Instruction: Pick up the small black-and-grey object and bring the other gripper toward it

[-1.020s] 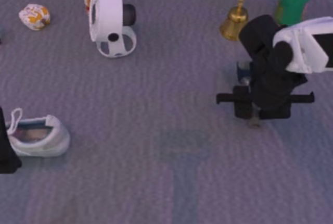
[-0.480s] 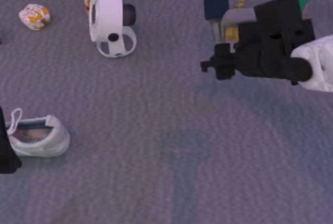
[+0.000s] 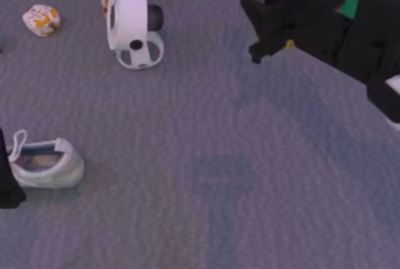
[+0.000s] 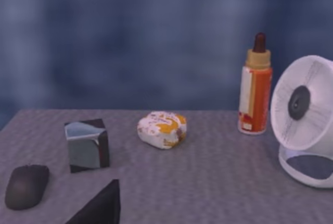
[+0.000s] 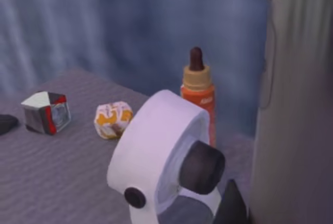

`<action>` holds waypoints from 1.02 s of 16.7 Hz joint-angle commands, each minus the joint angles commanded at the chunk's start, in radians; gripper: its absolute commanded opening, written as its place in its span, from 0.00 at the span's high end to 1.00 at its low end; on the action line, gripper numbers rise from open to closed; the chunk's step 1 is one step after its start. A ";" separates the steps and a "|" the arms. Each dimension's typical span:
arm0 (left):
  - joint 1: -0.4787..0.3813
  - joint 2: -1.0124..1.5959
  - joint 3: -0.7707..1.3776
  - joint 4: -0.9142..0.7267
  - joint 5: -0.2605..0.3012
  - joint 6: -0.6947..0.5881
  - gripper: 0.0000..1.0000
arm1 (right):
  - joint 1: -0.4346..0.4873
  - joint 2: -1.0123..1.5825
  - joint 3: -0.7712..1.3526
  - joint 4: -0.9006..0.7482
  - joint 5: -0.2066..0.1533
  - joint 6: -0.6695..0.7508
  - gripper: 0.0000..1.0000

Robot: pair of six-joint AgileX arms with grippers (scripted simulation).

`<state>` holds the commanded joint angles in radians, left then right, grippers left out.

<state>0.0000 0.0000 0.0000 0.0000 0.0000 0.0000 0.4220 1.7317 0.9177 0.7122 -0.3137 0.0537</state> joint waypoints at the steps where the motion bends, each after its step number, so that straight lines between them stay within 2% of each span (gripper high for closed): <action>1: 0.000 0.000 0.000 0.000 0.000 0.000 0.00 | -0.001 -0.017 -0.013 0.040 -0.013 -0.015 1.00; 4: 0.000 0.000 0.000 0.000 0.000 0.000 0.00 | -0.002 -0.044 -0.031 0.095 -0.033 -0.037 1.00; 9: 0.000 0.000 0.000 0.000 0.000 0.000 0.00 | 0.002 -0.042 -0.028 0.094 -0.029 -0.034 1.00; 11: 0.000 0.000 0.000 0.000 0.000 0.000 0.00 | 0.031 -0.055 -0.049 0.105 -0.001 -0.037 1.00; 17: 0.000 0.000 0.000 0.000 0.000 0.000 0.00 | 0.187 -0.120 -0.157 0.167 0.147 -0.035 1.00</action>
<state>0.0000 0.0000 0.0000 0.0000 0.0000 0.0000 0.6090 1.6119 0.7611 0.8789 -0.1671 0.0187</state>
